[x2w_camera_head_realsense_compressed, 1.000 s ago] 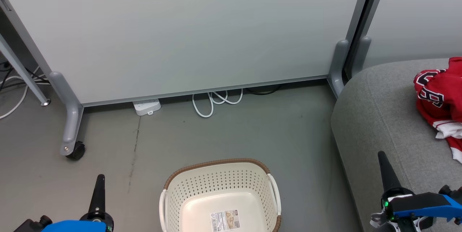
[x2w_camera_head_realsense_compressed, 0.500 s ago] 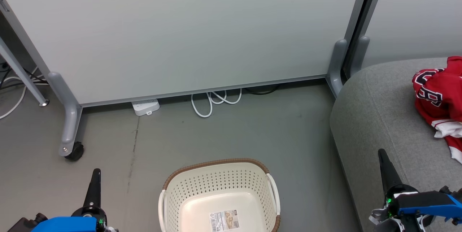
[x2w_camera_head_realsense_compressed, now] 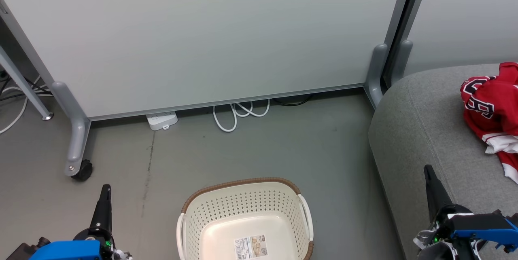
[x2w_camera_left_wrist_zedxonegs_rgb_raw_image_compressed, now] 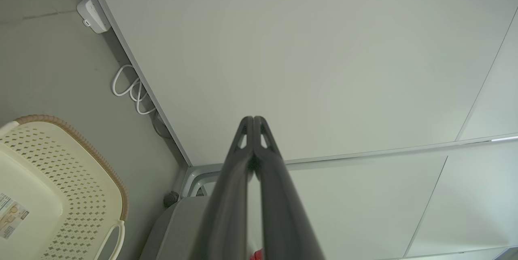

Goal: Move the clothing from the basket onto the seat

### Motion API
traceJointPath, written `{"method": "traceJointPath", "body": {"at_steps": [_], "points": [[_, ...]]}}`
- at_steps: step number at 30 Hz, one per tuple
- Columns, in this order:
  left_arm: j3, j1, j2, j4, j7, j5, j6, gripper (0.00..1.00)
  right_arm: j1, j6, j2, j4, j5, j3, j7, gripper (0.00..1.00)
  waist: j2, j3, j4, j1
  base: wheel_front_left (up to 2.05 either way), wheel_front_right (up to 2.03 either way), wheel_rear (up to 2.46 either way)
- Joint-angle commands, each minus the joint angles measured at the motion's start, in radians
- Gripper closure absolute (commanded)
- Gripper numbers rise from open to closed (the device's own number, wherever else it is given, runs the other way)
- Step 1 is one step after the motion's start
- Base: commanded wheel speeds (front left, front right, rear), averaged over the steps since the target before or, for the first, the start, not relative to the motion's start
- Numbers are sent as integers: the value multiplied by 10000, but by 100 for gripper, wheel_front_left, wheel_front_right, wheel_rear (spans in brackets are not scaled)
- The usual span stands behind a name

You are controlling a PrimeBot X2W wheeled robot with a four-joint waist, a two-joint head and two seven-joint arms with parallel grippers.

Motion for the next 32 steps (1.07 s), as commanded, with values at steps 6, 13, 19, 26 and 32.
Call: {"method": "traceJointPath", "body": {"at_steps": [6, 13, 19, 26, 32], "points": [[134, -204, 71, -133, 161, -529, -57, 100, -204, 1, 18, 17, 639, -49, 110, 100, 0, 0, -23, 0, 0, 0, 0], [181, -235, 76, -201, 286, -969, -63, 100, -251, 1, 24, 48, 1169, -62, 168, 100, 0, 1, -48, 0, 0, 0, 0], [213, -265, 78, -250, 397, -1332, -68, 100, -280, 0, 28, 79, 1599, -74, 221, 100, 0, 1, -70, 0, 0, 0, 0], [217, -277, 80, -260, 433, -1433, -70, 100, -297, 0, 28, 87, 1703, -74, 233, 100, 0, 1, -78, 0, 0, 0, 0], [215, -276, 80, -261, 431, -1434, -68, 100, -297, 0, 28, 87, 1702, -74, 233, 100, 0, 1, -78, 0, 0, 0, 0]]}}
